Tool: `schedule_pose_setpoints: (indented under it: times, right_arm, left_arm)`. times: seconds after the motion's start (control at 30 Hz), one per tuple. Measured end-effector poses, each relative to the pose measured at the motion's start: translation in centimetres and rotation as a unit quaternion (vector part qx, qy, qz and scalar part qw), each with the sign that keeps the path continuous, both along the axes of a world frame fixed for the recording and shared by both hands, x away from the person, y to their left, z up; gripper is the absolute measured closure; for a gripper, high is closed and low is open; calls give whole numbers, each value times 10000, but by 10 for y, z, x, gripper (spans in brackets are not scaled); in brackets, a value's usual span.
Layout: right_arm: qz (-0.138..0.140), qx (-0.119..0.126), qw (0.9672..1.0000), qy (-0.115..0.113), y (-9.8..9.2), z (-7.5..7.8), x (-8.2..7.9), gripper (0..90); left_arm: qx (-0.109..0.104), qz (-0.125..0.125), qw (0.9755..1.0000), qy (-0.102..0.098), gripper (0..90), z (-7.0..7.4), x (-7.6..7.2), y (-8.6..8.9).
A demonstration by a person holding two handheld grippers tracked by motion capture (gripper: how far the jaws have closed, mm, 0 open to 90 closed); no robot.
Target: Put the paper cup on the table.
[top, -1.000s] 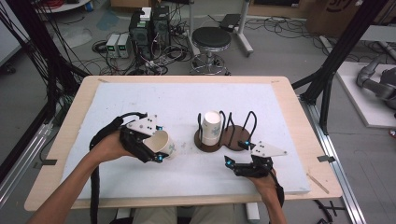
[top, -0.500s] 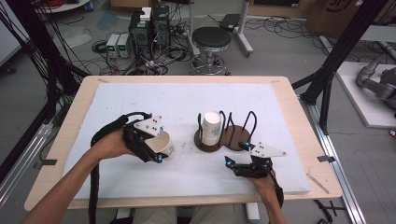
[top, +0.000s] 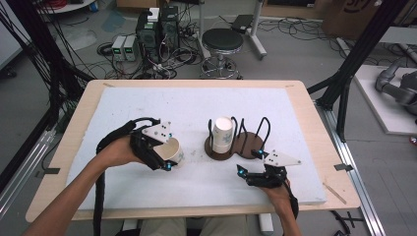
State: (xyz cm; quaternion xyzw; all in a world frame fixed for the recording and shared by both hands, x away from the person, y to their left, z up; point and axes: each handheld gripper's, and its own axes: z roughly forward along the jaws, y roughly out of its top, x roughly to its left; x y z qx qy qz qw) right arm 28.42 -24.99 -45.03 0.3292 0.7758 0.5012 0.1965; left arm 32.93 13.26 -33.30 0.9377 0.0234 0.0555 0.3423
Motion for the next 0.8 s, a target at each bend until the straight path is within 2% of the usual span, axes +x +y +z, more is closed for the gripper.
schedule_pose_setpoints:
  times: [0.47,0.8]
  right_arm:
    - [-10,-5,10000,-15,0,0,0,207]
    - [-45,-43,9999,-85,0,0,-1,207]
  left_arm:
    - [36,79,10000,-11,314,-2,4,-1]
    - [301,87,9995,43,314,-11,13,-12]
